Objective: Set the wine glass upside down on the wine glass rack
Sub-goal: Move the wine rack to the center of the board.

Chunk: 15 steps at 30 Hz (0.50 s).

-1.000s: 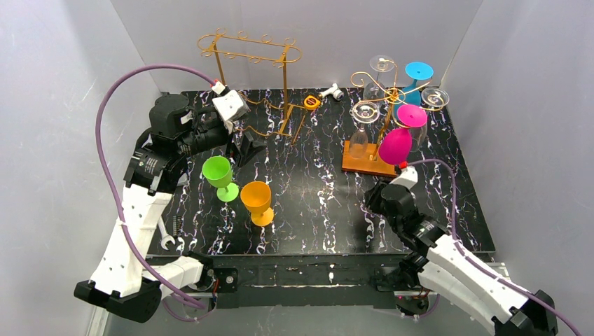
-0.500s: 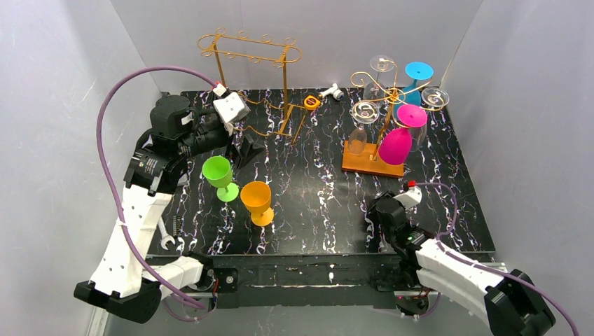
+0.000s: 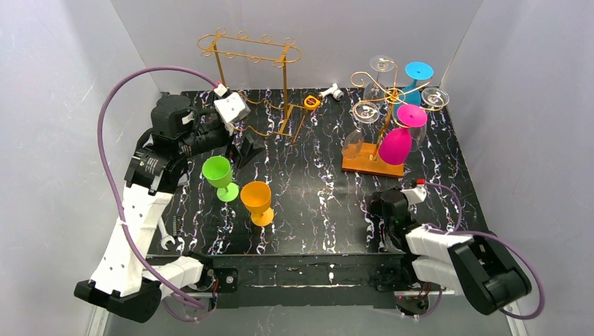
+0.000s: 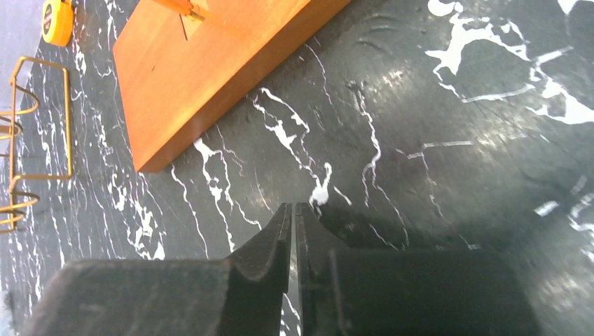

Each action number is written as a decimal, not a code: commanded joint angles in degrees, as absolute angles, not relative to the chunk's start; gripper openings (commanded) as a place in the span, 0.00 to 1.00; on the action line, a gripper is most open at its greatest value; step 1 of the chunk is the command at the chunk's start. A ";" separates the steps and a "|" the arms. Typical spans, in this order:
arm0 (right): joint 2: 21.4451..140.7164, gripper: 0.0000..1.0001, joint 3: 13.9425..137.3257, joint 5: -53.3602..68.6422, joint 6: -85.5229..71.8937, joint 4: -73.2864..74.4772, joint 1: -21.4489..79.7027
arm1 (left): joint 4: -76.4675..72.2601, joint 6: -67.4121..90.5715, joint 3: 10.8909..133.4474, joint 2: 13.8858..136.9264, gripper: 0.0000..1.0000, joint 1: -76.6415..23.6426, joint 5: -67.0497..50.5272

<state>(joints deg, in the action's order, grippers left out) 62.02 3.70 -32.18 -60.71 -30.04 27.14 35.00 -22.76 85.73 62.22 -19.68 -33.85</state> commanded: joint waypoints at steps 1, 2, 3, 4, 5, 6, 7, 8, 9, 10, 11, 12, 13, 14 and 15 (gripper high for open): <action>68.69 0.13 6.95 -27.55 -62.75 -36.76 24.42 | 35.94 -23.38 86.12 62.31 0.98 -19.69 -33.79; 69.96 0.12 7.35 -26.99 -62.96 -37.70 24.17 | 35.95 -23.54 86.12 62.36 0.98 -19.74 -33.60; 71.14 0.12 7.83 -26.46 -63.20 -38.35 23.87 | 35.95 -23.56 86.21 62.46 0.98 -19.77 -33.53; 72.28 0.11 8.27 -25.75 -63.34 -38.82 23.51 | 36.07 -23.68 86.22 62.52 0.98 -19.71 -33.49; 73.36 0.10 8.98 -24.59 -63.47 -39.03 22.91 | 36.19 -23.86 86.30 62.59 0.98 -19.76 -33.47; 74.41 0.08 9.59 -23.35 -63.09 -39.58 22.40 | 36.21 -23.97 86.37 62.66 0.98 -19.70 -33.55; 75.26 0.06 9.94 -22.61 -62.93 -40.37 22.12 | 36.21 -23.97 86.57 62.81 0.98 -19.72 -33.59; 75.94 0.04 10.04 -22.36 -63.11 -40.80 21.83 | 36.21 -23.82 86.84 63.08 0.98 -19.69 -33.62; 76.29 0.03 9.96 -22.44 -63.49 -41.08 21.56 | 36.21 -23.63 87.12 63.25 0.98 -19.74 -33.70; 76.49 0.03 9.75 -22.65 -63.96 -41.13 21.13 | 36.21 -23.56 87.37 63.43 0.98 -19.69 -33.75; 76.68 0.02 9.48 -22.91 -64.61 -41.10 20.72 | 36.21 -23.56 87.45 63.45 0.98 -19.70 -33.75; 76.88 0.02 9.21 -22.87 -65.48 -41.43 20.17 | 36.21 -23.55 87.55 63.57 0.98 -19.73 -33.78; 77.19 0.03 8.79 -22.36 -66.18 -42.02 19.42 | 36.17 -23.60 87.53 63.55 0.98 -19.74 -33.74; 77.54 0.02 8.48 -21.57 -67.14 -42.96 18.41 | 36.02 -23.56 87.47 63.56 0.98 -19.69 -33.53; 78.03 0.03 8.18 -20.59 -68.03 -44.45 17.63 | 35.84 -23.49 87.34 63.48 0.98 -19.71 -33.29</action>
<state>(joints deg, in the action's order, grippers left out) 76.42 8.84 -22.59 -64.62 -40.34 20.27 35.24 -23.40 85.89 63.79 -19.68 -33.43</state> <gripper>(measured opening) 0.038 0.983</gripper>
